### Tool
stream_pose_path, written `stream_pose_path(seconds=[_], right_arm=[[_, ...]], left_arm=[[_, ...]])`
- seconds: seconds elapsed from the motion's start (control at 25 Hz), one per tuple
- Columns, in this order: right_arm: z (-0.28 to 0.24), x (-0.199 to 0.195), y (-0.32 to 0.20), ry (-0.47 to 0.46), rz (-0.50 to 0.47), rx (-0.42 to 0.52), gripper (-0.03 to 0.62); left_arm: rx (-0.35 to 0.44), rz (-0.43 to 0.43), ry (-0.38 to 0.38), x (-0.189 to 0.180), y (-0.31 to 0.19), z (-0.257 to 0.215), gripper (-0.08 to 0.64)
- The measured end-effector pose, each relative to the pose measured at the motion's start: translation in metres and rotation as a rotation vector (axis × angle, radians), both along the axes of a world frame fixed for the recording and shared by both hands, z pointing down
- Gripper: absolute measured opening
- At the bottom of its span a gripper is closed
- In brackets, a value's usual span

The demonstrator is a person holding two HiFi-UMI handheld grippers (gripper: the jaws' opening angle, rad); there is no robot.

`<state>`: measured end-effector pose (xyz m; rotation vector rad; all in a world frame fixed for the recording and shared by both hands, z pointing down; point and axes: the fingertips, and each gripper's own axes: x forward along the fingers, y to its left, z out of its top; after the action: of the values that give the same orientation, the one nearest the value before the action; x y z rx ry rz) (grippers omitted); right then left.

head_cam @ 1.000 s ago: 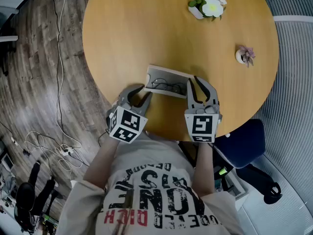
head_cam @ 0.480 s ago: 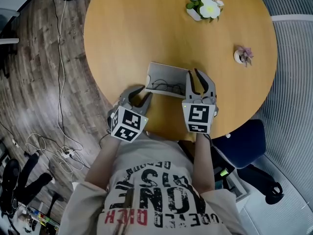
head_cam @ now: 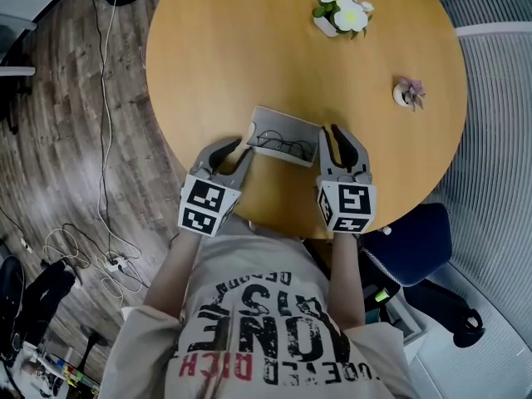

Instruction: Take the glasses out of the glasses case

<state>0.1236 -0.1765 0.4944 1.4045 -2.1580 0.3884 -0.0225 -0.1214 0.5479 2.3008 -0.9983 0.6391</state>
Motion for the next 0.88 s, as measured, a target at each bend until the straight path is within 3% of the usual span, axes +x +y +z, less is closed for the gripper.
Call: stream_pose_path(seconds=[0.16, 0.28, 0.52, 0.88], right_arm=[[-0.026, 0.008, 0.012, -0.176, 0.095, 0.023, 0.066], [-0.046, 0.007, 0.028, -0.256, 0.11, 0.045, 0.035], [-0.084, 0.002, 0.064, -0.338, 0.127, 0.108, 0.028], [-0.113, 0.004, 0.097, -0.355, 0.159, 0.187, 0.028]], left_arm=[[0.091, -0.07, 0.072, -0.009, -0.01, -0.035, 0.085], [0.146, -0.109, 0.1, -0.014, -0.013, -0.057, 0.033], [0.206, -0.121, 0.138, -0.011, -0.006, -0.089, 0.012], [0.272, -0.12, 0.187, -0.007, 0.011, -0.131, 0.012]])
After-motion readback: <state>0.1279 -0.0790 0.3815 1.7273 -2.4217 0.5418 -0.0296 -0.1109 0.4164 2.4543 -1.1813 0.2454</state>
